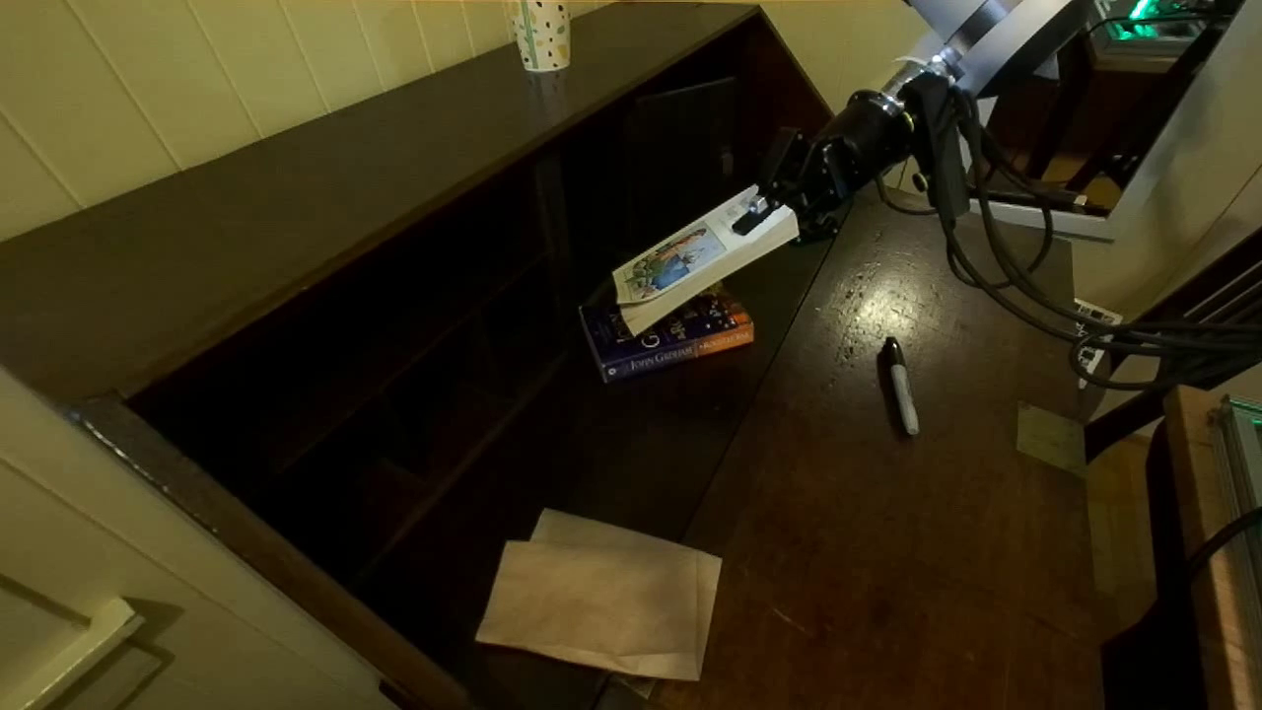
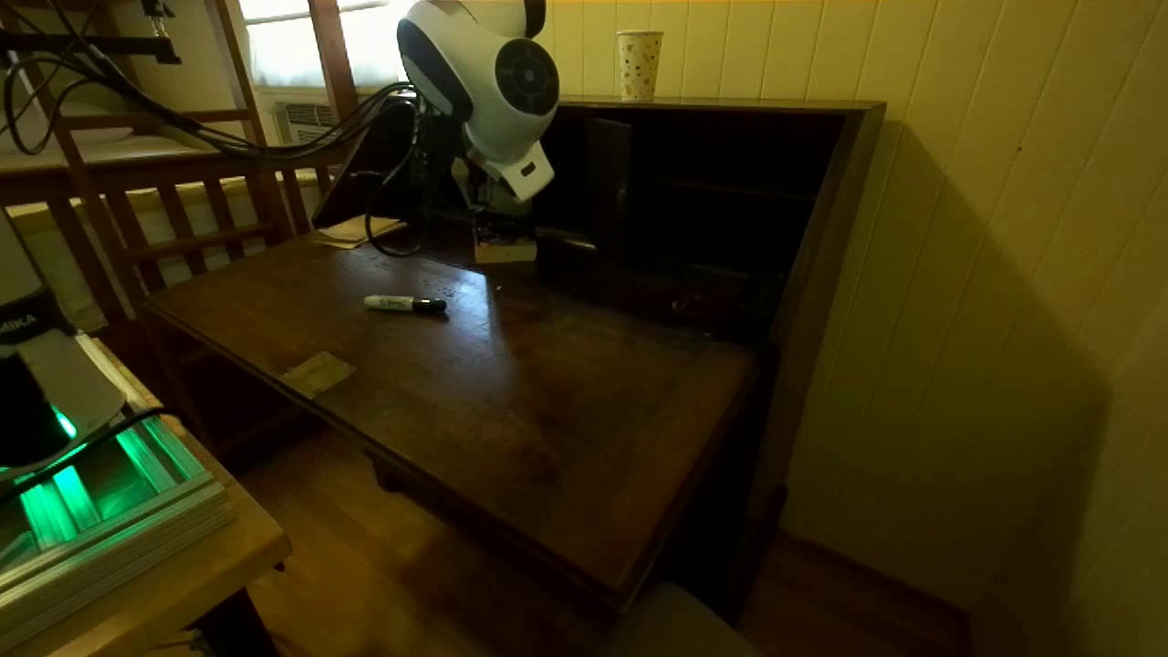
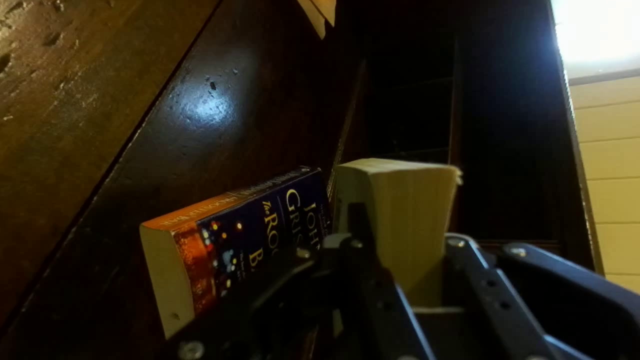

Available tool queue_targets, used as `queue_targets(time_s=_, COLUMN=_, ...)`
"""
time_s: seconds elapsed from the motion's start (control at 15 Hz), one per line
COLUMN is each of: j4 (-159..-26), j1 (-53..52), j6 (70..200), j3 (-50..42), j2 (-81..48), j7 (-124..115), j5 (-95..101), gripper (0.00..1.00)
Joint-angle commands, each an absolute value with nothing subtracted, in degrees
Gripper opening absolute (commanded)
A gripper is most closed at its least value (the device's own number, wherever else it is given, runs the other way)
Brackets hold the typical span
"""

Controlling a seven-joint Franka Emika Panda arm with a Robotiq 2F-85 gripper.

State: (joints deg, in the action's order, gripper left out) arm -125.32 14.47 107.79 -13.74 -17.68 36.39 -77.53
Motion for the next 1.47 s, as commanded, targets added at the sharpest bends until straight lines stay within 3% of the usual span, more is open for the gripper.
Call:
queue_targets(time_s=0.0, j4=-122.97, j1=14.37, j6=106.76, j3=-13.29, j2=-18.68, j7=34.87, j5=-76.34, gripper=0.06)
queue_targets(time_s=0.07, j4=-122.8, j1=14.35, j6=106.54, j3=-13.24, j2=-18.76, j7=34.73, j5=-76.25, gripper=0.06)
queue_targets(time_s=0.13, j4=-122.61, j1=14.23, j6=106.57, j3=-13.24, j2=-18.82, j7=34.48, j5=-75.87, gripper=0.12)
queue_targets(time_s=0.2, j4=-122.46, j1=14.01, j6=106.86, j3=-13.31, j2=-18.78, j7=33.88, j5=-75.19, gripper=0.49)
queue_targets(time_s=0.27, j4=-122.4, j1=13.9, j6=106.86, j3=-13.45, j2=-18.64, j7=33.1, j5=-74.28, gripper=0.5)
queue_targets(time_s=0.73, j4=-122.57, j1=14.33, j6=107.0, j3=-14.19, j2=-16.66, j7=26.88, j5=-64.87, gripper=0.97)
queue_targets(time_s=1.4, j4=-119.94, j1=14.23, j6=106.22, j3=-13.96, j2=-14.56, j7=22.4, j5=-59.33, gripper=1.0)
